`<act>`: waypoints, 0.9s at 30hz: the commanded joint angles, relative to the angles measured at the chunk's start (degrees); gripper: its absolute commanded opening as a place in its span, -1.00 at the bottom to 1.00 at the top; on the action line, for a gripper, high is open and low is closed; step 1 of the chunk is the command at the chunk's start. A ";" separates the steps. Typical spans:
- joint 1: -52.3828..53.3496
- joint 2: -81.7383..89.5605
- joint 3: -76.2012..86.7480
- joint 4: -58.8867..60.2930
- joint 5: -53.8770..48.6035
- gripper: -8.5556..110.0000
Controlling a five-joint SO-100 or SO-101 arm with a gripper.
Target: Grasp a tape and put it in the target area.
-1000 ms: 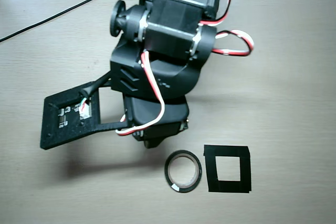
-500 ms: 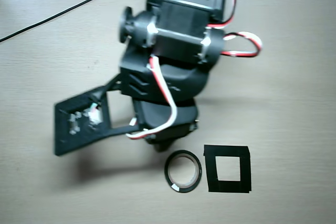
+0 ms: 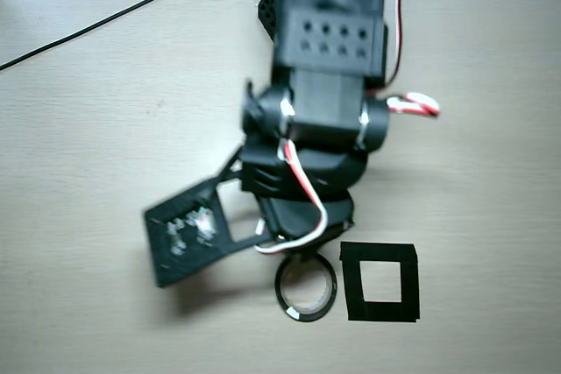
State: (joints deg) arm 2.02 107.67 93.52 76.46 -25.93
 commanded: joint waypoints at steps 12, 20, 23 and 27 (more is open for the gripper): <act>-4.48 -12.92 -2.02 -7.38 0.26 -0.68; -2.37 -22.24 -6.94 -9.84 -2.72 -0.68; -2.11 -24.87 -8.53 -10.20 -3.60 -0.68; -2.11 -27.42 -9.76 -10.63 -3.96 -0.69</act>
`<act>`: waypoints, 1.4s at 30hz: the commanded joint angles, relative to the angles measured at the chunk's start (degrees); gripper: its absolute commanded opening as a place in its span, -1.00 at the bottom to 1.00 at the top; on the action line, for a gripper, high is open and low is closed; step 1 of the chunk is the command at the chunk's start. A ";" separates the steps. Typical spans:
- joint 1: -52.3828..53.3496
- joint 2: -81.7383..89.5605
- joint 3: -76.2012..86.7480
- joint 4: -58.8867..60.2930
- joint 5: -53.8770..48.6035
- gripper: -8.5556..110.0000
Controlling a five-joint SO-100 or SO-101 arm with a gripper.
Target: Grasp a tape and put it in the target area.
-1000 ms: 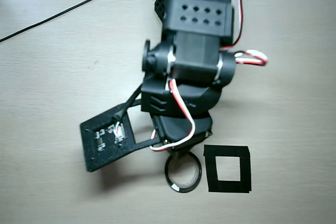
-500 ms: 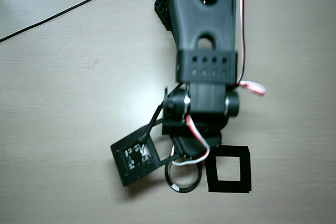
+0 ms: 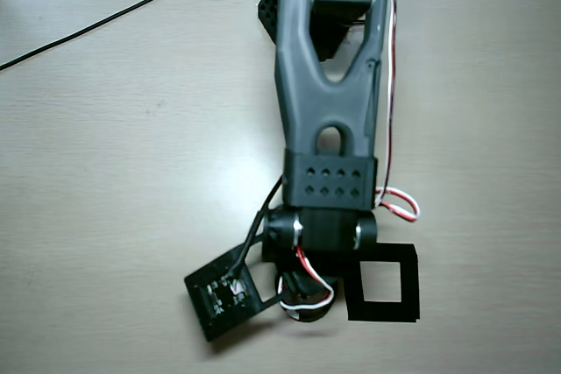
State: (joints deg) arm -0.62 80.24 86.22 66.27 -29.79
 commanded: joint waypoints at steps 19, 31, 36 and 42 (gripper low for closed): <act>-1.67 -8.17 -6.24 -2.29 0.62 -0.80; -4.22 -1.14 -8.96 4.83 -3.43 -0.85; -9.58 4.13 -8.96 7.21 -4.92 -0.85; -13.45 2.02 -11.34 7.38 -4.66 -0.85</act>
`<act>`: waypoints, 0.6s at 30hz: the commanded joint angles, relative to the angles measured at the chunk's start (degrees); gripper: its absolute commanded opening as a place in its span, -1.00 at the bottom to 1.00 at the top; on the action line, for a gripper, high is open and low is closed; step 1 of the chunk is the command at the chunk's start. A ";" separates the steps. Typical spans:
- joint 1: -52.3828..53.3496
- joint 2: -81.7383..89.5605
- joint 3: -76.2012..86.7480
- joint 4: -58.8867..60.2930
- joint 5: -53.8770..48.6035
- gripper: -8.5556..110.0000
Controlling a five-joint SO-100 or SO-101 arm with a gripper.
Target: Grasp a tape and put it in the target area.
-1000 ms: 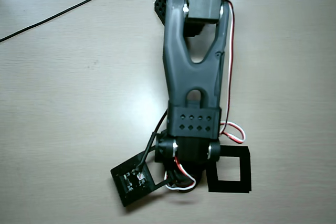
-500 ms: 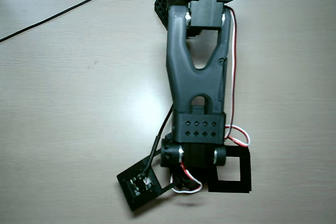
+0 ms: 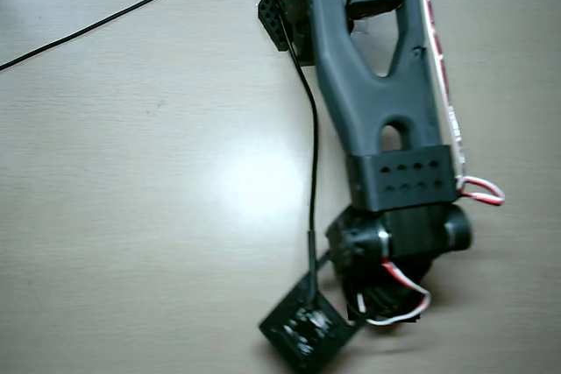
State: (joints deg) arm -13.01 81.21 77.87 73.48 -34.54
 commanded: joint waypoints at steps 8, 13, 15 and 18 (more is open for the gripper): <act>-3.43 -5.45 -7.56 0.26 1.67 -0.85; -4.04 -8.61 -10.46 0.70 3.69 -0.85; -4.39 -9.49 -10.81 0.70 4.04 -0.85; -4.57 -10.99 -11.34 0.70 5.01 -0.85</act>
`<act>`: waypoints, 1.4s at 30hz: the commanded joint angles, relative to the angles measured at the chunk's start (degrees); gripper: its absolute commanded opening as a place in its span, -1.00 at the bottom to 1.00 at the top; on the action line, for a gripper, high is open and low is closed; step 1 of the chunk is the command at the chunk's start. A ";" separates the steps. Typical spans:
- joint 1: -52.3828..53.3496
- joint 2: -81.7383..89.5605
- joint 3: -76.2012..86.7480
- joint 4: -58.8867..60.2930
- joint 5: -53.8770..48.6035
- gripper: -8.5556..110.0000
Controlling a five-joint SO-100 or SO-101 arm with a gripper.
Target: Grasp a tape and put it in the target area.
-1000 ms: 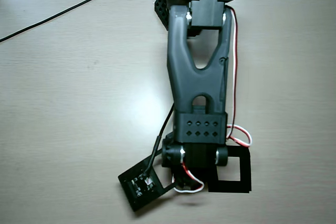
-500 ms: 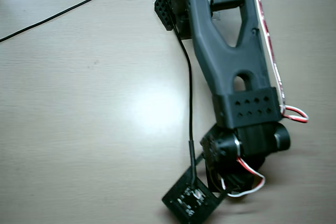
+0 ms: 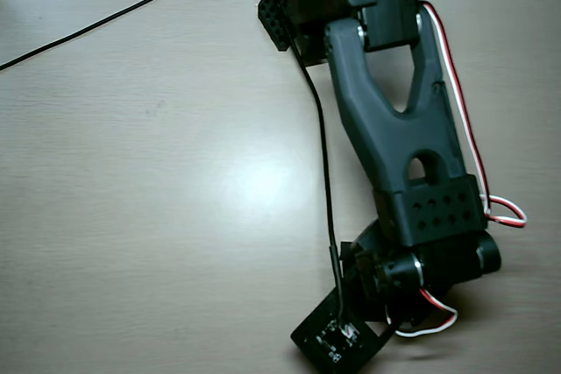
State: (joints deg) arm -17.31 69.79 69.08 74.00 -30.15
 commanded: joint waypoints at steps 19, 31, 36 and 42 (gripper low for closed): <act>1.05 -7.56 -4.92 -0.62 2.37 -0.80; 2.64 -6.50 -8.35 3.69 0.35 -0.62; 3.78 -3.60 -17.05 13.18 1.49 -0.62; 6.77 3.52 -28.12 23.55 1.05 -0.62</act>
State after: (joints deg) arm -11.87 66.88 44.47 96.06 -28.74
